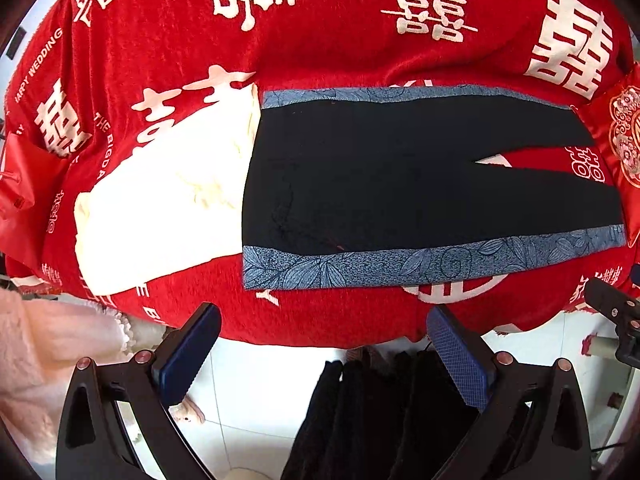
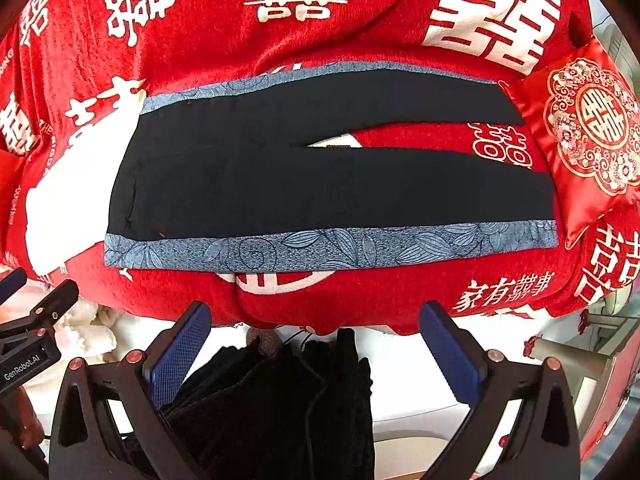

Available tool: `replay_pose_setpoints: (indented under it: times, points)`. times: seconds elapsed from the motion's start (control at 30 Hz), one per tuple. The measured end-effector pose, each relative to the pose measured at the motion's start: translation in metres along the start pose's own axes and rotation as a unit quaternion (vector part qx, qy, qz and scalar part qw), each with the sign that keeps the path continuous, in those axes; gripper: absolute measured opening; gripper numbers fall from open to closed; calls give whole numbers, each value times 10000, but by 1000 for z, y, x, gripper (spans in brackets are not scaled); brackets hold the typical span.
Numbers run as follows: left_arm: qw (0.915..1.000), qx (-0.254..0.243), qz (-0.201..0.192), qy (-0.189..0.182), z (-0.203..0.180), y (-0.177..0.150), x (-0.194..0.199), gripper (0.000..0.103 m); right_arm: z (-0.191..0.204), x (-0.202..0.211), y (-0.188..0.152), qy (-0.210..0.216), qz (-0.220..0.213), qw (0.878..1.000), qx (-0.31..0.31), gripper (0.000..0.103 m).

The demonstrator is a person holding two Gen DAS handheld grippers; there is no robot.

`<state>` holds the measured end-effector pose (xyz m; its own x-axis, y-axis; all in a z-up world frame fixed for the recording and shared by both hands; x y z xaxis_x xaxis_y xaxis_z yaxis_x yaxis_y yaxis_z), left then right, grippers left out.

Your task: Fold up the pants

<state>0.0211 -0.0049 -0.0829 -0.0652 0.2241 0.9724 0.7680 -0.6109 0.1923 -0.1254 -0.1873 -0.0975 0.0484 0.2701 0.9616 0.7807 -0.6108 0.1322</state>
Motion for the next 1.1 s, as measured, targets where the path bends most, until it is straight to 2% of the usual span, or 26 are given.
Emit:
replay_pose_setpoints:
  times: [0.63,0.87,1.1]
  points:
    - [9997,-136,73,-204,16,1,-14,103,18,0,-6,-171,92,9998,-97,103]
    - [9994,1,263,-225,19,-7,-33,103,20,-18,-15,-239,285,9993,9,103]
    - [9991,170,354,-146,22,-7,-61,103,31,-46,-18,-127,430,9989,158,103]
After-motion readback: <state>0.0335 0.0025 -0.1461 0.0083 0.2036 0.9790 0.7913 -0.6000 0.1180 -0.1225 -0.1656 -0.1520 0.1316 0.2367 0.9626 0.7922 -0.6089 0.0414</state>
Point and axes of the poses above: each gripper's, at about its wrist camera, not at the fingertips, and x roughly against the way its jaws point, z to its left, y to its top, the point moved 10 cm from there along -x, roughly the way its jaws point, and after that the axes turned 15 degrees about -y, right-handed, at the moved point
